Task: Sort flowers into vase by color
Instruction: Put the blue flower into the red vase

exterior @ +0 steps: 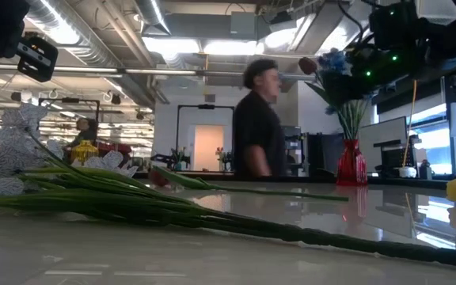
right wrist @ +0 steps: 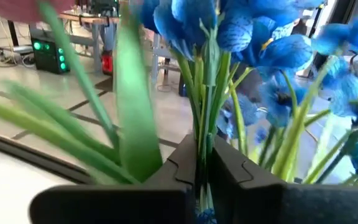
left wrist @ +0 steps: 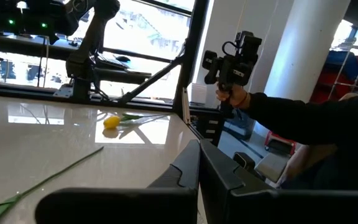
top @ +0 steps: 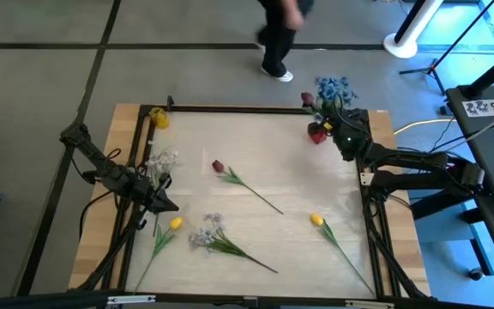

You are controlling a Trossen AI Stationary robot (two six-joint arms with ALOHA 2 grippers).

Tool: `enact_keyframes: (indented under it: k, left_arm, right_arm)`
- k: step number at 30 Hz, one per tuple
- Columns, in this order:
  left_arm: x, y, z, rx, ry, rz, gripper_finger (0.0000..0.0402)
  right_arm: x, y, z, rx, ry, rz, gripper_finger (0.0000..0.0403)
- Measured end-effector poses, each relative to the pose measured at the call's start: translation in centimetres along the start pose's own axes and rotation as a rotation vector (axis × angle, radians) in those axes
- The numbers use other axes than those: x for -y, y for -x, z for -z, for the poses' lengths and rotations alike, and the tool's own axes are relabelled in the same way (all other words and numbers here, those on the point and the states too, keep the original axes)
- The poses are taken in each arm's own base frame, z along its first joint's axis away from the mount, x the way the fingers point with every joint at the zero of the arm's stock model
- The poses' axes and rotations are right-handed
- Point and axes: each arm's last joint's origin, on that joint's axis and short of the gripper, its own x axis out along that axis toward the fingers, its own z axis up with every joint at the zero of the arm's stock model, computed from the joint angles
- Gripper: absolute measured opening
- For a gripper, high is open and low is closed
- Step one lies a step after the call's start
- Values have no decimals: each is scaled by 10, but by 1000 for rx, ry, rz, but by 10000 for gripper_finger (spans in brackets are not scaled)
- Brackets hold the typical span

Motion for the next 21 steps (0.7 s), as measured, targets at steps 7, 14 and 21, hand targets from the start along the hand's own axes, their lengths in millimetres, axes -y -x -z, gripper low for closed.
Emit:
enact_keyframes:
  k: [7, 14, 21]
  left_arm:
    - [0, 0, 0, 0, 0, 0, 0]
    - [0, 0, 0, 0, 0, 0, 0]
    - [0, 0, 0, 0, 0, 1, 0]
  right_arm:
    - [-1, -1, 3, -13, -28, 0, 23]
    - [-1, -1, 5, -31, -15, -2, 64]
    - [3, 4, 2, -39, -9, -11, 137]
